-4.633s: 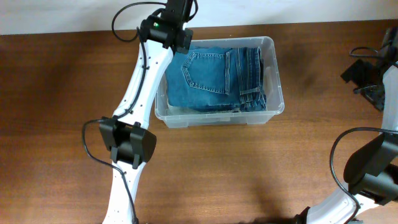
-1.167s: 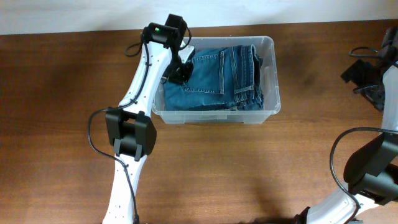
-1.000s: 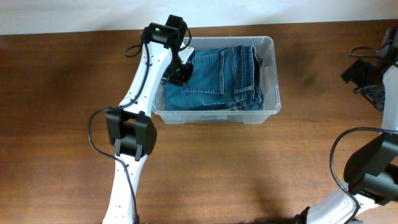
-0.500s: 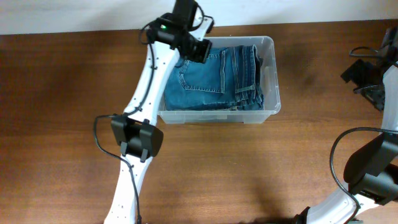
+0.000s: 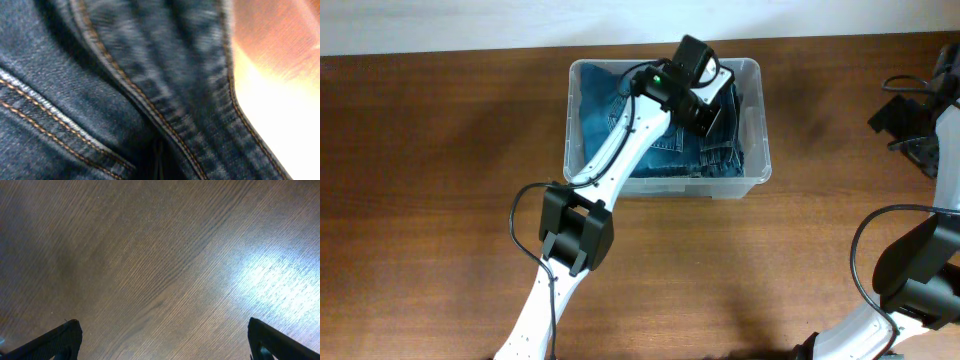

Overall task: Pack container
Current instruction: 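Push the dark-blue jeans down toward the container's right side with the left gripper, then tuck the jeans' left edge into the container with the left gripper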

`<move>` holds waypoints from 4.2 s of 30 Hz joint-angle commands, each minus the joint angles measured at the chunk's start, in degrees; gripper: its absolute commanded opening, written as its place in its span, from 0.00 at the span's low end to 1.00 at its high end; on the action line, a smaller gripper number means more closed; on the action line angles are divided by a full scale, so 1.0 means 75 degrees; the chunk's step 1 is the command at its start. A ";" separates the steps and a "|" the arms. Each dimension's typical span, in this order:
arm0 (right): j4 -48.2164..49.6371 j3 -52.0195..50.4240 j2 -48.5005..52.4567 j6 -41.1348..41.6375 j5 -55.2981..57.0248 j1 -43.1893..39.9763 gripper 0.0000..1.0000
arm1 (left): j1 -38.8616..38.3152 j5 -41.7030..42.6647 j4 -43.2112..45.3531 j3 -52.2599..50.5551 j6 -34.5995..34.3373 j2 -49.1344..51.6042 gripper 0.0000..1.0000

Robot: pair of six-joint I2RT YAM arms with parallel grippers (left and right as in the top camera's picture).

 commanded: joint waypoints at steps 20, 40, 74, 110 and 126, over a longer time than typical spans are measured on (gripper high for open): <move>0.0003 -0.0041 -0.0012 0.0093 0.0093 0.0000 0.98 | 0.0184 -0.0851 0.1218 0.0714 0.0003 -0.0140 0.01; 0.0003 -0.0041 -0.0012 0.0093 0.0093 0.0000 0.98 | 0.0119 -0.0796 0.1649 0.0764 -0.0224 0.1105 0.01; 0.0003 -0.0041 -0.0012 0.0093 0.0093 0.0000 0.98 | -0.0414 -0.0012 -0.1093 -0.0924 -0.0475 -0.0711 0.01; 0.0003 -0.0041 -0.0012 0.0093 0.0093 0.0000 0.98 | 0.0702 -0.3179 0.0012 -0.0551 -0.0761 0.0411 0.01; 0.0003 -0.0041 -0.0012 0.0093 0.0093 0.0000 0.98 | 0.0787 -0.4849 -0.0527 0.0248 -0.0589 -0.0705 0.01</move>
